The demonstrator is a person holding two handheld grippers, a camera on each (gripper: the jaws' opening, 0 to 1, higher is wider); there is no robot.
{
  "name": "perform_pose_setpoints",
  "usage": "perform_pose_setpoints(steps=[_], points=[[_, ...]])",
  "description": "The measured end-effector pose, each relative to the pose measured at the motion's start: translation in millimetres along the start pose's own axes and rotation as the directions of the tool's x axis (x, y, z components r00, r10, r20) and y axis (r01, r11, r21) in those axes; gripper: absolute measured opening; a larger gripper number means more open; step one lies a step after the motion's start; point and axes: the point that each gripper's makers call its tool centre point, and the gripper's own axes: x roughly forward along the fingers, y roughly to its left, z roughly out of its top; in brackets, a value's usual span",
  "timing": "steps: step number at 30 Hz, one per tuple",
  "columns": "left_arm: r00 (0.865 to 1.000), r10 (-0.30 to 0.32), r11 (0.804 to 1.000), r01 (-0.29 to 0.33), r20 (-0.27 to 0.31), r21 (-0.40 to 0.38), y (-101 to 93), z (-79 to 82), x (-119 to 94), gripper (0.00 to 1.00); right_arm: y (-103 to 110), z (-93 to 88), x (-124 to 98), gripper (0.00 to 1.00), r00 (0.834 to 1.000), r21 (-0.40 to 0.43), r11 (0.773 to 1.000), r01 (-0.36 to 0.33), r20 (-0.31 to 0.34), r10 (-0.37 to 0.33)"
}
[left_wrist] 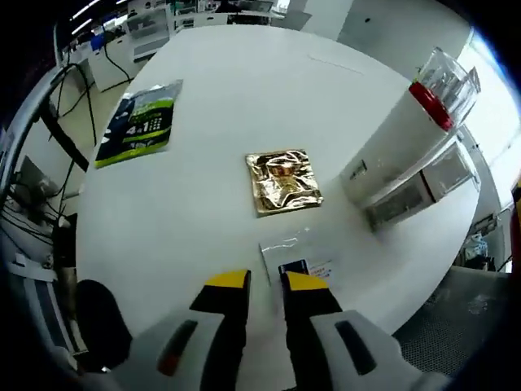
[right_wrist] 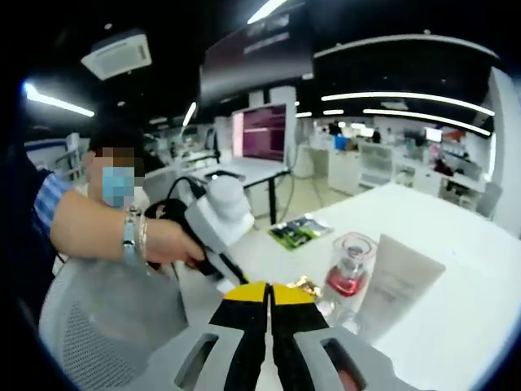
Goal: Arrange the skincare products in the storage area until every visible bottle or jar stands upright without overlapping.
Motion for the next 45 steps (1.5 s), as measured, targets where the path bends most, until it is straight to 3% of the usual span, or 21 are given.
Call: perform_pose_setpoints(steps=[4, 7, 9, 12, 20, 29, 35, 39, 45], points=[[0.999, 0.024, 0.999, -0.026, 0.045, 0.046, -0.3, 9.4, -6, 0.24, 0, -0.7, 0, 0.00, 1.000, -0.004, 1.000, -0.001, -0.003, 0.001], [0.998, -0.015, 0.999, 0.012, 0.058, 0.049, -8.2, 12.9, -6, 0.28, -1, -1.5, 0, 0.00, 1.000, -0.003, 1.000, 0.001, -0.006, -0.001], [0.997, -0.055, 0.997, 0.052, 0.047, 0.058, -17.4, 10.6, -3, 0.33, -1, -2.5, 0, 0.00, 1.000, -0.002, 1.000, 0.003, -0.009, -0.003], [0.999, -0.053, 0.996, 0.052, 0.006, 0.075, -20.9, 3.4, 0, 0.34, -1, -4.0, 0, 0.00, 1.000, -0.002, 1.000, 0.002, -0.016, -0.002], [0.998, -0.056, 0.996, 0.056, 0.003, 0.074, -19.5, 3.2, -1, 0.34, 1, -6.8, 2, 0.00, 1.000, -0.010, 1.000, -0.001, -0.028, 0.000], [0.992, -0.057, 0.998, 0.057, 0.112, 0.007, -9.9, 25.5, -15, 0.38, 7, -10.6, 4, 0.00, 0.999, -0.026, 0.999, -0.027, -0.047, 0.025], [0.982, -0.018, 0.999, 0.027, 0.187, -0.047, 3.0, 38.7, -25, 0.42, 15, -15.8, 7, 0.00, 0.996, -0.049, 0.997, -0.063, -0.073, 0.060], [0.980, -0.022, 0.999, 0.030, 0.196, -0.039, -1.5, 42.4, -26, 0.43, 21, -22.4, 10, 0.00, 0.992, -0.083, 0.993, -0.080, -0.101, 0.071], [0.973, 0.022, 0.999, -0.031, 0.230, 0.038, -0.3, 50.4, -33, 0.43, 27, -33.1, 14, 0.00, 0.987, -0.114, 0.989, -0.098, -0.142, 0.082]])
